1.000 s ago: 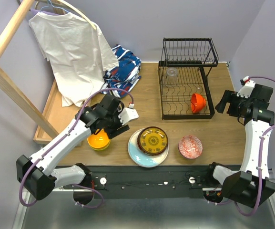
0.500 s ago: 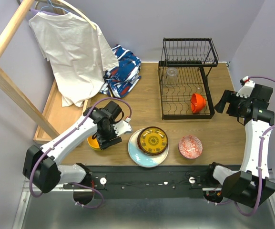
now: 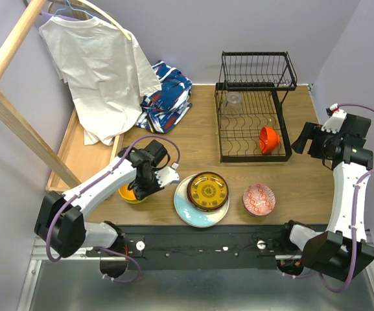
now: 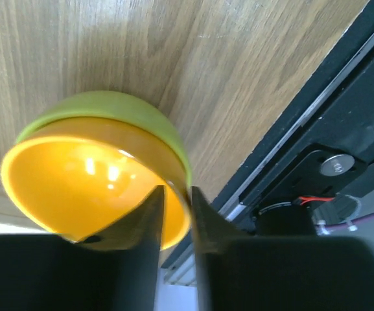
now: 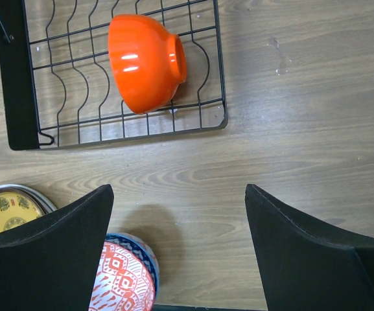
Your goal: Load the mixed dishes into the dish rack
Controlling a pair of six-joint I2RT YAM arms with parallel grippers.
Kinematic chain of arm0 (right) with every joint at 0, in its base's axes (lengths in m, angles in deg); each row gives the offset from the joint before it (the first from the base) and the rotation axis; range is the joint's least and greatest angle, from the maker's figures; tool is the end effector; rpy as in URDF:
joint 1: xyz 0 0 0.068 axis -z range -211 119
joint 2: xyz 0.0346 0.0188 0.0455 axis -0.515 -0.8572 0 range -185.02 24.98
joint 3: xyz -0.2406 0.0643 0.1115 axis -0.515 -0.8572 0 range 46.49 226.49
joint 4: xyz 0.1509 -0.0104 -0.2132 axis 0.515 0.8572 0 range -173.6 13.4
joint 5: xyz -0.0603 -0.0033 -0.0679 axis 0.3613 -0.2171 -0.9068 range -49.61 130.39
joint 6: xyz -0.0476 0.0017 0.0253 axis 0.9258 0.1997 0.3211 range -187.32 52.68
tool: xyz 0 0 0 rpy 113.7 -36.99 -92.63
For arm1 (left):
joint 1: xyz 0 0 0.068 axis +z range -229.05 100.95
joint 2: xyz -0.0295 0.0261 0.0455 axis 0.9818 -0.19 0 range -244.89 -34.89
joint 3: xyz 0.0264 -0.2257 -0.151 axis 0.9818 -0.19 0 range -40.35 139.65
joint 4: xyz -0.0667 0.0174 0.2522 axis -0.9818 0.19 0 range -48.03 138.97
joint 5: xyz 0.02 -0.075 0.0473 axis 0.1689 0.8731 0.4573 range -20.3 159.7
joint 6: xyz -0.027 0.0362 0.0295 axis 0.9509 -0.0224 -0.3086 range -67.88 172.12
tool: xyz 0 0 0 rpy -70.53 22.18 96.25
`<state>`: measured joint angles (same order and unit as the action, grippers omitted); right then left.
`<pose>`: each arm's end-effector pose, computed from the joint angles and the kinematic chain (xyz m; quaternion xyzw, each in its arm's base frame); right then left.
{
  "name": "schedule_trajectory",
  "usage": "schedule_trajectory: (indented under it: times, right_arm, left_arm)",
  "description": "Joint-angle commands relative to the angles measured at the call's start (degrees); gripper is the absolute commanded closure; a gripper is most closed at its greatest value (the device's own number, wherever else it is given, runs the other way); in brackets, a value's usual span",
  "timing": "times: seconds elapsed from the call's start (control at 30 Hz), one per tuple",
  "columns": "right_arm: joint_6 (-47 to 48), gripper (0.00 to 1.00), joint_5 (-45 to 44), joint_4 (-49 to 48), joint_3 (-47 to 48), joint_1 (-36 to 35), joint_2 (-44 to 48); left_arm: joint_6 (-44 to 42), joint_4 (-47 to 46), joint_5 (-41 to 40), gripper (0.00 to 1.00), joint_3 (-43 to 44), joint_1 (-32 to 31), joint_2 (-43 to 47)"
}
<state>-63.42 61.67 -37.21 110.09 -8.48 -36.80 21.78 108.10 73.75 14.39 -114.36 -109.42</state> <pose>0.2030 -0.0701 0.3387 0.0763 0.9061 0.0792 0.4084 0.1685 -0.1224 0.2322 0.5425 0.8386 -0.0369 0.0340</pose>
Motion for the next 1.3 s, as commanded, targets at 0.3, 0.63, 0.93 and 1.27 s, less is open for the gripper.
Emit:
schedule_trajectory:
  times: [0.3, 0.63, 0.93, 1.27]
  right_arm:
    - [-0.91, 0.10, -0.97, -0.07, -0.31, 0.33, 0.25]
    - [-1.35, 0.11, -5.89, 1.16, 2.50, 0.33, -0.97]
    - [2.16, 0.10, -19.69, 7.39, 10.76, 0.41, -5.37]
    - [4.80, 0.10, -26.99, 13.01, 14.28, 0.33, -5.72]
  left_arm:
    - [-2.25, 13.13, 4.90, 1.00, 11.17, 0.68, 0.87]
    - [2.74, 5.44, 22.96, 1.00, 39.81, 0.68, -10.79]
    - [38.05, -44.63, 43.31, 1.00, 34.49, 0.07, -24.07]
    - [80.69, -102.58, 44.11, 1.00, 29.01, -1.95, -38.93]
